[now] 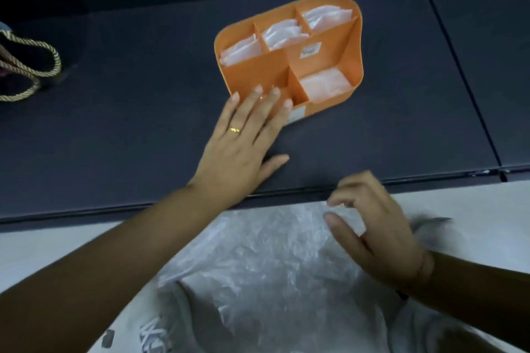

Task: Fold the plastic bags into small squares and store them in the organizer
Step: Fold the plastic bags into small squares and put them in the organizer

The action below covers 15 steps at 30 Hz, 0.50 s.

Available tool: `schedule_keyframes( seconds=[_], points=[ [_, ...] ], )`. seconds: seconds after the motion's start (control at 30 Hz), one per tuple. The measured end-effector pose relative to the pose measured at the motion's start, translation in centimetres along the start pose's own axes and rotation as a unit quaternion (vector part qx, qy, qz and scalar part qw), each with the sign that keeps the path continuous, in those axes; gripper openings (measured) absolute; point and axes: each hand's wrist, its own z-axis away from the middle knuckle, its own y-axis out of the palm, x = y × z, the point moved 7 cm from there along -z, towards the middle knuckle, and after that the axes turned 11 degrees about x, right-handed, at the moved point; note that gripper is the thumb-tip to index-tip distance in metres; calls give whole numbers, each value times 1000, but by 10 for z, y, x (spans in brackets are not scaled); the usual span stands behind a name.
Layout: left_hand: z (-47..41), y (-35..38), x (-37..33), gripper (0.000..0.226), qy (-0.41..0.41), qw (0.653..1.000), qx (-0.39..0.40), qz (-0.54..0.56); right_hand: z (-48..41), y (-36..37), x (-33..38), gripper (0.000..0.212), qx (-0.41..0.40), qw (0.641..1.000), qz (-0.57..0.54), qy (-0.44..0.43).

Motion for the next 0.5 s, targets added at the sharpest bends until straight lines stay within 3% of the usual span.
schedule_keyframes(
  seconds=[0.13,0.23,0.3,0.37,0.5],
  points=[
    [-19,9,25,65,-17,1000,-6,-14,29,68,-16,26,165,985,43,-7],
    [-35,14,41,65,-9,1000,3,0,47,116,-62,78,310,931,189,46],
    [-45,16,50,66,4,1000,13,9,48,130,-87,102,355,900,245,62],
    [-54,18,59,67,19,999,27,11,41,132,-96,96,352,895,268,45],
    [-71,21,74,71,31,997,71,5,25,131,-94,32,300,907,293,-42]
  ],
)
